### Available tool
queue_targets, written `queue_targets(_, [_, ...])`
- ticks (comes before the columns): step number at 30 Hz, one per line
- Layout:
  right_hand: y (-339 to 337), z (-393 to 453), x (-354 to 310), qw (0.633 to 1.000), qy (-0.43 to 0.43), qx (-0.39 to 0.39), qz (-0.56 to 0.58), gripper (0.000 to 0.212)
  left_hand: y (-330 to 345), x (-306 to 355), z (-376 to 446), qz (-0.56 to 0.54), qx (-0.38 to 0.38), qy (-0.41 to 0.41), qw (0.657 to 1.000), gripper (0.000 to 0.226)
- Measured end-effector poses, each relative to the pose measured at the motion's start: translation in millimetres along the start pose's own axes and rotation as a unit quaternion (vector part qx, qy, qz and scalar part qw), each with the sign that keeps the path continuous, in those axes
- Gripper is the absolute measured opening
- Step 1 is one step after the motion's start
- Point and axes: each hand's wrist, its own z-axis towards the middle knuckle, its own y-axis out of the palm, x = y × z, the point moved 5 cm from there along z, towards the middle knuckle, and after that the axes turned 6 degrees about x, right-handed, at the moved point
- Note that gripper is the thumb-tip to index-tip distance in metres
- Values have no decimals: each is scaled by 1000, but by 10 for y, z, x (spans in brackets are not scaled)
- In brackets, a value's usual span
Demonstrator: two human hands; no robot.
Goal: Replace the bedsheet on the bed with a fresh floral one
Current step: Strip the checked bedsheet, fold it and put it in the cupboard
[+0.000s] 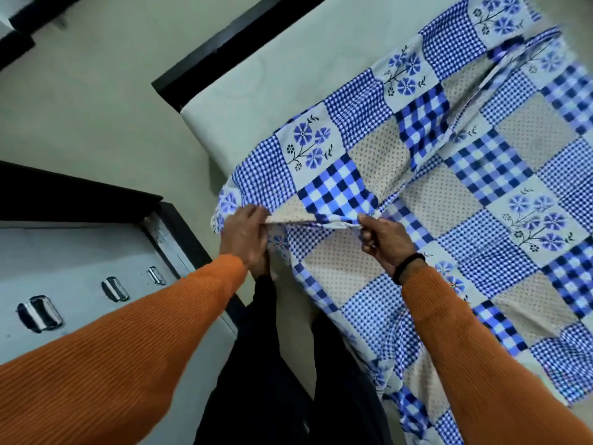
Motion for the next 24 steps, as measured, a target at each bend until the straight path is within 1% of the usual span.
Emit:
queue_targets(2, [-225, 34, 254, 997, 23, 65, -29, 37, 158, 82, -313, -46, -84, 44, 994, 32])
queue_targets(3, [-337, 41, 366, 994, 25, 91, -47, 40, 230, 131, -439, -49, -114, 48, 991, 36])
queue_targets(5, [-539, 41, 546, 987, 8, 126, -100, 41, 364, 221, -598, -40, -150, 40, 987, 43])
queue_targets(8, [-780, 23, 723, 978, -9, 135, -158, 43, 485, 375, -668, 8, -195, 14, 981, 50])
queue_targets(10, [-883, 56, 822, 977, -1, 133, -164, 37, 579, 447, -666, 49, -251, 0, 967, 54])
queue_targets(12, [-955, 106, 897, 973, 16, 143, -180, 27, 685, 515, -656, 69, -324, -24, 943, 60])
queue_targets(15, [-989, 167, 965, 966, 39, 146, -211, 37, 769, 631, -588, 95, -423, -69, 899, 68])
queue_targets(17, [-1000, 185, 960, 959, 39, 136, -244, 38, 757, 792, -508, 158, -481, -59, 860, 78])
queue_targets(18, [-1008, 190, 942, 956, 37, 130, -260, 36, 725, 906, -445, 202, -494, -41, 844, 79])
queue_targets(19, [-1003, 175, 913, 952, 44, 124, -276, 35, 681, 1032, -369, 236, -494, -24, 837, 74])
queue_targets(20, [-1018, 191, 882, 953, 48, 119, -274, 34, 670, 1175, -274, 251, -483, -12, 839, 65])
queue_targets(21, [-1026, 188, 837, 959, 55, 111, -256, 31, 677, 1320, -188, 242, -470, -8, 849, 57])
queue_targets(22, [-1037, 201, 794, 969, 65, 107, -214, 26, 725, 1470, -85, 216, -461, -7, 861, 53])
queue_targets(23, [-1047, 213, 746, 979, 81, 106, -155, 18, 762, 1618, 26, 177, -456, -7, 872, 50])
queue_targets(24, [-1046, 274, 712, 986, 92, 114, -85, 14, 818, 1733, 134, 134, -450, -6, 883, 47])
